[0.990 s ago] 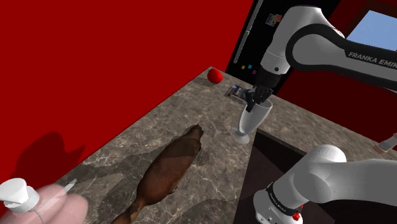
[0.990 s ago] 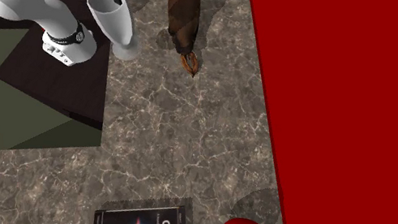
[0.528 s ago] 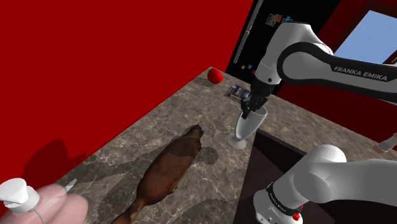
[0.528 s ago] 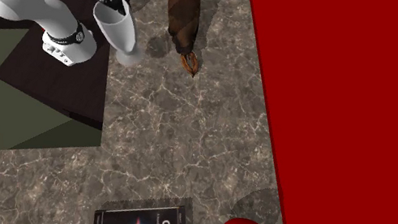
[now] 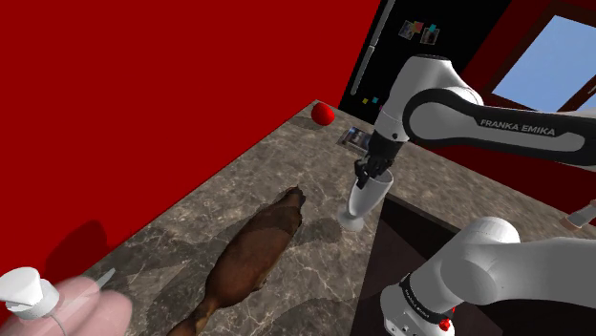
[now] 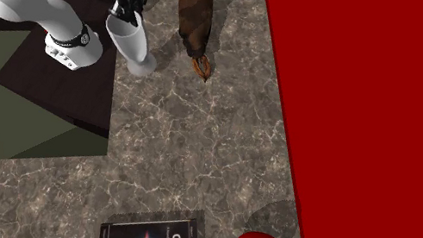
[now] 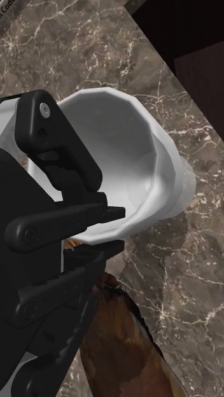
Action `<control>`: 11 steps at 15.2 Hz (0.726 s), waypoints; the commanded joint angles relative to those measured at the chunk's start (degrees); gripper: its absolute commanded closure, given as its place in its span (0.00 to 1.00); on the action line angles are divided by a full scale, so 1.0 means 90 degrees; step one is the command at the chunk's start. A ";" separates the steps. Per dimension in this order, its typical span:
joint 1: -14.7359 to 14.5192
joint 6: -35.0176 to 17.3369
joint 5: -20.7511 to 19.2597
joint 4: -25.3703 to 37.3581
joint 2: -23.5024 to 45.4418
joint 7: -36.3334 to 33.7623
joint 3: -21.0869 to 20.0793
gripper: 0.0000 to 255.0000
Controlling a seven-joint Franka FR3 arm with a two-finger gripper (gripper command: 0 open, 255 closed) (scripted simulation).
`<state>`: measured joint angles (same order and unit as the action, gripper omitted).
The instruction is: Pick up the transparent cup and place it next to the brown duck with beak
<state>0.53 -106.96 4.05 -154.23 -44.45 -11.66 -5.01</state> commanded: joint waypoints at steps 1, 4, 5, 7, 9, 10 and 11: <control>-0.0007 -0.0210 0.0014 -0.0164 0.0037 -0.0002 -0.0016 1.00; -0.0013 -0.0503 0.0030 -0.0381 0.0113 0.0001 -0.0033 1.00; -0.0015 -0.0620 0.0037 -0.0462 0.0149 0.0002 -0.0040 1.00; -0.0015 -0.0619 0.0037 -0.0462 0.0148 0.0003 -0.0040 1.00; -0.0015 -0.0620 0.0037 -0.0462 0.0149 0.0003 -0.0040 1.00; -0.0015 -0.0620 0.0037 -0.0462 0.0149 0.0003 -0.0040 1.00; -0.0015 -0.0620 0.0037 -0.0462 0.0149 0.0003 -0.0040 1.00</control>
<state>0.40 -112.52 4.39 -158.40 -43.10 -11.64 -5.37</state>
